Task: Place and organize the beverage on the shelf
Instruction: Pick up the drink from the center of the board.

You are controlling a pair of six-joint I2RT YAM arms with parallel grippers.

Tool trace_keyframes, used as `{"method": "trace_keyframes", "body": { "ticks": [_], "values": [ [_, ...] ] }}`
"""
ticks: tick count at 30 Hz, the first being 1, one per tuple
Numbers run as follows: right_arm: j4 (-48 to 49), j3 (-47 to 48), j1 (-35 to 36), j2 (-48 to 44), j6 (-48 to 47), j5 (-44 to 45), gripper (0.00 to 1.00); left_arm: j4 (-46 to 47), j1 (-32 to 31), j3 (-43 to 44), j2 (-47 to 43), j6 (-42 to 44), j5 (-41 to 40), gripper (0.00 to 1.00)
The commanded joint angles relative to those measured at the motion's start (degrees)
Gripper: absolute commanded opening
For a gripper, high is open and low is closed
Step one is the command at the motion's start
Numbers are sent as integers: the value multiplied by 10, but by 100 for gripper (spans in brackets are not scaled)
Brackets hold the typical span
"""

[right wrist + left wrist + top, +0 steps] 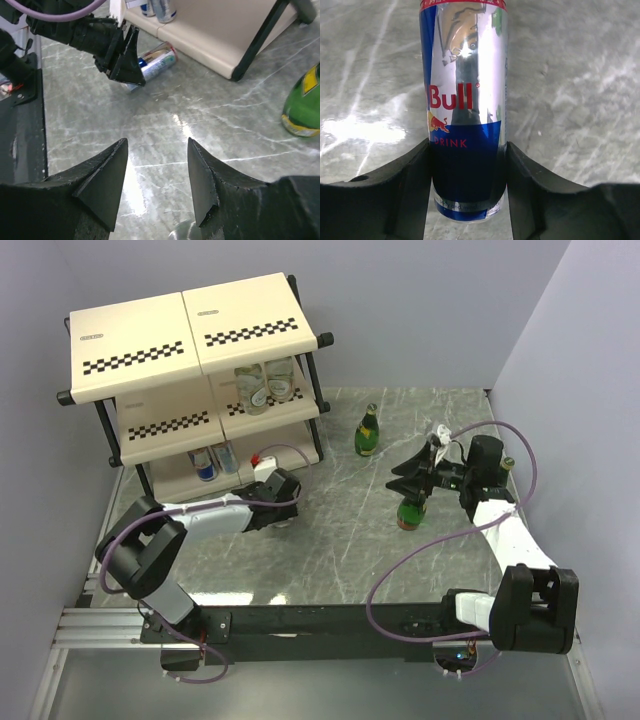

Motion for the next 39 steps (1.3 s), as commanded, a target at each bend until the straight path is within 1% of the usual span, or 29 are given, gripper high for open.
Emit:
{"method": "trace_keyframes", "body": {
  "ticks": [1,2,3,4,5,6,7,8,10,11,13,14,15,17,18,19,20,21,22,24,27,30,31,33,34,39],
  "values": [
    [-100,36,4,7,-82,-27,58,68,-24,-14,-26,61,12,0],
    [-125,44,16,8,-102,-26,58,81,-37,-18,-30,83,20,0],
    [-152,62,25,11,-147,-25,58,93,-42,-28,-36,92,25,0],
    [-226,76,37,15,-178,-14,58,123,-56,-33,-47,113,30,0],
    [-269,90,67,19,-211,-6,58,135,-64,-44,-52,124,32,0],
    [-311,122,79,32,-267,1,58,144,-73,-49,-60,132,29,0],
    [-376,138,90,41,-284,12,58,169,-82,-54,-75,140,27,0],
    [-397,151,108,51,-292,13,58,180,-95,-67,-84,155,23,0],
    [-431,185,117,83,-284,1,58,209,-111,-82,-112,173,19,1],
    [-438,194,119,97,-275,-5,58,241,-115,-102,-123,179,18,0],
    [-453,222,133,134,-253,-5,58,268,-121,-118,-155,188,22,0],
    [-456,230,138,146,-247,5,59,284,-126,-131,-164,200,24,0],
    [-450,240,147,164,-212,15,60,303,-129,-136,-170,207,27,0],
    [-400,242,175,175,-153,50,61,322,-140,-145,-183,234,41,0],
    [-382,239,182,177,-104,83,62,332,-145,-144,-185,244,44,0],
    [-335,237,200,177,-74,102,63,334,-148,-144,-186,252,56,0],
    [-311,228,207,174,-46,132,66,339,-157,-144,-187,271,59,0],
    [-289,225,211,171,5,143,70,354,-162,-146,-187,280,63,0],
    [-247,223,221,170,34,155,79,362,-170,-149,-190,296,70,0],
    [-219,222,225,171,98,169,81,383,-175,-160,-196,308,78,0],
    [-187,228,236,182,144,179,82,401,-178,-173,-209,326,96,0],
    [-196,240,252,194,180,227,84,408,-181,-175,-218,333,104,0],
    [-196,242,258,197,185,256,84,408,-181,-174,-220,334,103,0],
    [-191,241,264,201,209,279,84,410,-181,-174,-223,336,103,0],
    [-191,240,265,204,214,283,84,412,-181,-174,-226,337,104,0],
    [-207,249,272,226,239,226,84,418,-182,-171,-228,341,107,0]
  ]
}}
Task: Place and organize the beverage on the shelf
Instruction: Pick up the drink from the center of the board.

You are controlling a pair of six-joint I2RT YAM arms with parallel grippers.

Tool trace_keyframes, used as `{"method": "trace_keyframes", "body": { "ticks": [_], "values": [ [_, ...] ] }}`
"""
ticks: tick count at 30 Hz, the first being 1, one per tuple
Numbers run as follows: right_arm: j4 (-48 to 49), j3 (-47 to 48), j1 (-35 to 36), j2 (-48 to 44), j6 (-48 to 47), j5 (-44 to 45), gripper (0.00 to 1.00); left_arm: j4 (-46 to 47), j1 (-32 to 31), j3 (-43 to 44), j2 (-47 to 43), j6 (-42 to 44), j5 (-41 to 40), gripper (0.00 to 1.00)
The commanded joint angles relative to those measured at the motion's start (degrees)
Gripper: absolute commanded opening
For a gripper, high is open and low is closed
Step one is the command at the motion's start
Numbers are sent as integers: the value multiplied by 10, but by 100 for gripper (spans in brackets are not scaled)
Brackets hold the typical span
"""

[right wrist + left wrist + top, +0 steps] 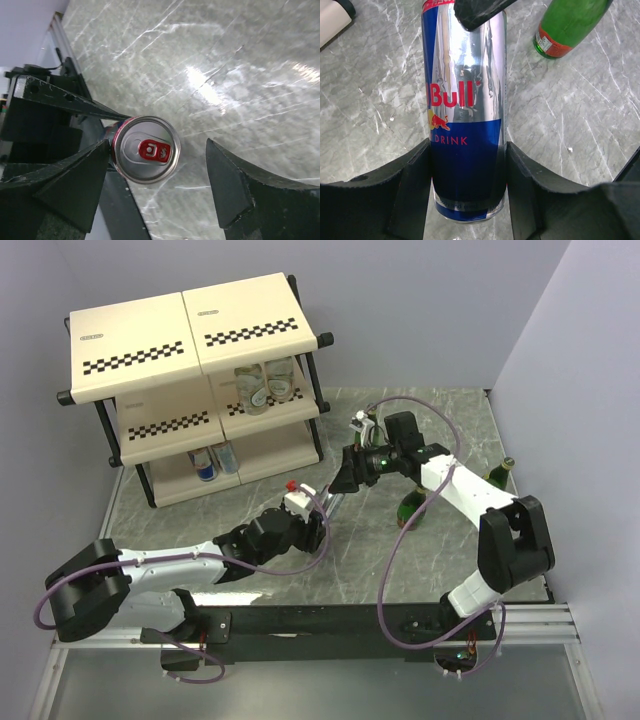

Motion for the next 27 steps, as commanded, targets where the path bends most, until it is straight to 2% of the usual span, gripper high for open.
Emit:
{"method": "trace_keyframes", "body": {
  "ticks": [1,6,9,12,13,15,16,17,22,27],
  "values": [
    [7,27,8,18,40,-20,83,91,-4,12,-24,15,13,0],
    [6,34,9,31,71,-80,74,99,-3,10,-27,15,10,0],
    [-3,41,9,39,80,-105,65,102,-4,5,-28,16,4,0],
    [-14,48,9,38,80,-116,42,105,-3,2,-27,15,-1,0],
    [-12,49,9,31,77,-112,29,104,-3,2,-24,13,-6,1],
    [-11,50,9,19,66,-94,11,95,-3,4,-19,7,-9,3],
    [-9,50,9,10,59,-80,2,87,0,11,-15,-4,-10,19],
    [-3,46,9,-11,48,-53,0,69,0,16,-11,-12,-14,29],
    [10,27,24,-83,-1,62,0,72,8,20,0,-34,12,99],
    [-33,41,65,-113,-82,208,0,75,13,32,6,-22,1,99]
  ]
}}
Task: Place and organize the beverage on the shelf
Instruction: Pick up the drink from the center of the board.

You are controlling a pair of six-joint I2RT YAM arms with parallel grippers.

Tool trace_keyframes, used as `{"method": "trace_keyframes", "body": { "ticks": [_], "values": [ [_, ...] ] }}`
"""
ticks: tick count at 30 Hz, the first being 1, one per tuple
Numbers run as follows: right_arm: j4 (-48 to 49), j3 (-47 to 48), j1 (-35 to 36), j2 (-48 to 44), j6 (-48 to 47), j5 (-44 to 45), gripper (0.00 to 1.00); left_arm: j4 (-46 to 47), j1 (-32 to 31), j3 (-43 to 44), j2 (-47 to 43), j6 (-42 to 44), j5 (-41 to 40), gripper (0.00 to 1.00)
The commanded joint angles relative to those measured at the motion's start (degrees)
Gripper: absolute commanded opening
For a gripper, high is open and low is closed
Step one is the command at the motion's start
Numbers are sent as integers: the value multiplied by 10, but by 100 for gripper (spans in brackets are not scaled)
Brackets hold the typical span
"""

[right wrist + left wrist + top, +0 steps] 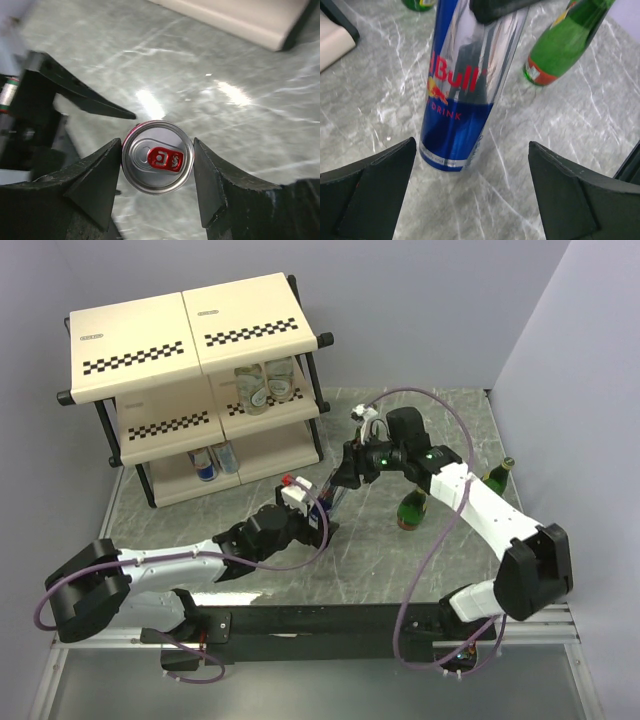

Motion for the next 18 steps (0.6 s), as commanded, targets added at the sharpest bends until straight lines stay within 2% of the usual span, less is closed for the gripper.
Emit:
{"method": "trace_keyframes", "body": {
  "ticks": [1,7,15,18],
  "values": [
    [-18,25,42,-33,-64,126,0,32,4,39,9,8,2,99],
    [-27,13,106,-48,-115,267,0,26,8,87,53,38,-2,99],
    [-32,16,122,-62,-119,293,0,18,19,123,98,61,22,99],
    [-39,20,124,-66,-116,287,0,23,28,125,108,63,30,96]
  ]
}}
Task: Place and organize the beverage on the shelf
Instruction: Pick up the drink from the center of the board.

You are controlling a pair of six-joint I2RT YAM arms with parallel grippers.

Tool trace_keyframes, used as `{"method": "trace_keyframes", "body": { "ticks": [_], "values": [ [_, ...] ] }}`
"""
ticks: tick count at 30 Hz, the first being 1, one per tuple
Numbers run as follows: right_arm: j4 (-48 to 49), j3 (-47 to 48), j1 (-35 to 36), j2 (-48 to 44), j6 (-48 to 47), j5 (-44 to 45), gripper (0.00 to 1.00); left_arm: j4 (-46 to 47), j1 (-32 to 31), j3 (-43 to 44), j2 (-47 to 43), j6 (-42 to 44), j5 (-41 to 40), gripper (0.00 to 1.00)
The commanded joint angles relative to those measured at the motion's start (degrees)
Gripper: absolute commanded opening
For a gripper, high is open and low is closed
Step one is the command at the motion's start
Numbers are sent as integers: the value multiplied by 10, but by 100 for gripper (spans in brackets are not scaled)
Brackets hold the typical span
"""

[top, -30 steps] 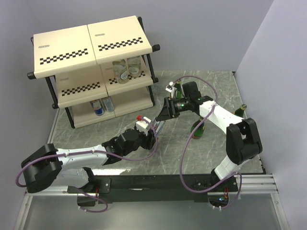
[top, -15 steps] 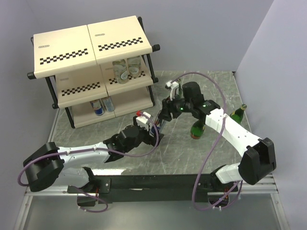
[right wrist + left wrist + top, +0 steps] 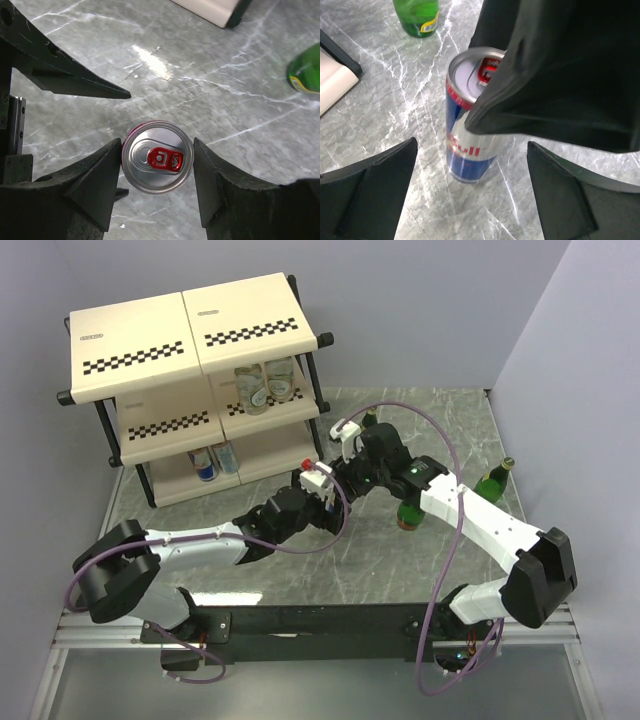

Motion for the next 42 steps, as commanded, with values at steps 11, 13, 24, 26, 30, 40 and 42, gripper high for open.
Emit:
{"method": "trace_keyframes", "body": {
  "ticks": [11,13,24,26,30,40,42],
  "values": [
    [17,34,5,-42,32,-38,0,42,14,41,37,36,71,89],
    [17,37,4,-46,38,-43,0,57,14,24,30,35,73,88],
    [-2,60,-14,-50,60,-91,0,94,15,-13,2,47,84,80],
    [-1,58,-14,-53,60,-93,0,90,15,-12,4,47,84,77],
    [-2,56,-13,-54,53,-83,0,75,15,-1,5,49,90,60],
    [-4,53,-12,-54,46,-123,32,54,16,20,18,41,106,0],
    [-3,54,-13,-56,46,-122,51,66,19,3,7,32,108,0]
  ]
}}
